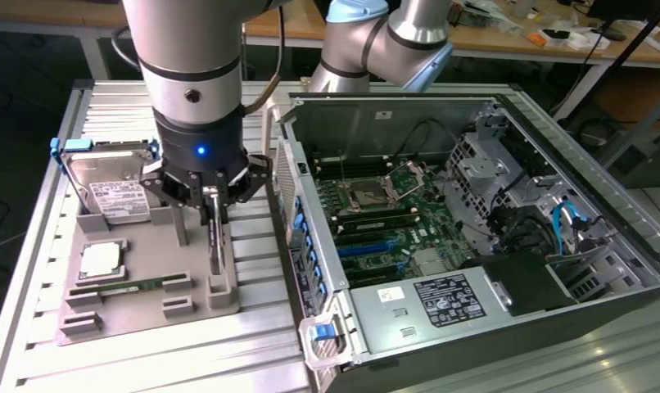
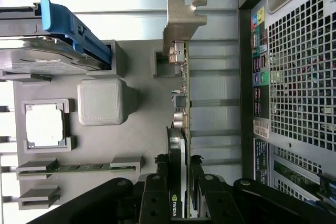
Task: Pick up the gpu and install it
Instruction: 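Pick up the gpu and move the gpu toward the slot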
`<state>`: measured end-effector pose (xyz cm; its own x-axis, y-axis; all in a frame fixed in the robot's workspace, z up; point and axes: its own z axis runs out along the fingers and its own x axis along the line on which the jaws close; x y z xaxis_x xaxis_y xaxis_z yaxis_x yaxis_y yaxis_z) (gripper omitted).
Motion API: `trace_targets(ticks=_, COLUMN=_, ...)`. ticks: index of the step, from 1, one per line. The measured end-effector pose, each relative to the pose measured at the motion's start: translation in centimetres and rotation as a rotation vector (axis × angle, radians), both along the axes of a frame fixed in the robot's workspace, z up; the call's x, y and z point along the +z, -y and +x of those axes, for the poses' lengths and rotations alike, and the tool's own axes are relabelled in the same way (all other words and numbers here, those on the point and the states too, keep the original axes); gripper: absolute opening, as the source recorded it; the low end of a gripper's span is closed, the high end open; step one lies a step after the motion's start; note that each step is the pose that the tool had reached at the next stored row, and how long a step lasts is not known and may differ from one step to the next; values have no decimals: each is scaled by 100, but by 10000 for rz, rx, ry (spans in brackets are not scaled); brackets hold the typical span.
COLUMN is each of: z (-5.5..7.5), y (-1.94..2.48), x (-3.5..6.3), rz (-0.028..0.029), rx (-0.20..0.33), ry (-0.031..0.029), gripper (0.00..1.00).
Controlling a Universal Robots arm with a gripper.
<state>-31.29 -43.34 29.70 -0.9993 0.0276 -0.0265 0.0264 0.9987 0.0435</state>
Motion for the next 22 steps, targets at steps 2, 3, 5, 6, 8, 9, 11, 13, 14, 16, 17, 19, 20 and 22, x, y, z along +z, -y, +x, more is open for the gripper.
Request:
trace_targets(ticks=2, z=0, y=0, x=82, rz=0, rx=0, ry=1, gripper=27)
trace_targets(ticks=3, z=0, y=0, x=117, rz=0, rx=0, ry=1, gripper=27)
trace_targets(ticks=5, z=0, y=0, x=195, rz=-1, rx=0, ry=0, gripper=27)
trace_targets(ticks=6, z=0, y=0, x=231, rz=0, rx=0, ry=2, gripper=27)
trace_targets(ticks=8, z=0, y=0, x=305, rz=0, rx=-1, ry=1, gripper=27)
trace_targets(ticks=9, z=0, y=0, x=346, rz=0, rx=0, ry=1, gripper=27)
trace_targets(ticks=11, z=0, y=0, x=433, rz=-1, rx=-1, ry=1, gripper=27)
trace_targets(ticks=13, z=0, y=0, x=512, rz=-1, rx=-1, ry=1, gripper=27)
trace_targets(ticks=14, z=0, y=0, x=550, rz=-1, rx=0, ry=1, gripper=27)
trace_targets(ticks=16, z=0, y=0, x=621, rz=-2, rx=0, ry=2, gripper=27)
trace_targets(ticks=17, z=0, y=0, x=656, rz=-4, rx=0, ry=1, gripper=27)
trace_targets(ticks=19, z=0, y=0, x=730, rz=-5, rx=0, ry=1, gripper=27)
trace_targets(ticks=20, z=0, y=0, x=765, rz=-6, rx=0, ry=1, gripper=27)
trace_targets(ticks=22, z=0, y=0, x=846, rz=-7, rx=0, ry=1, gripper=27)
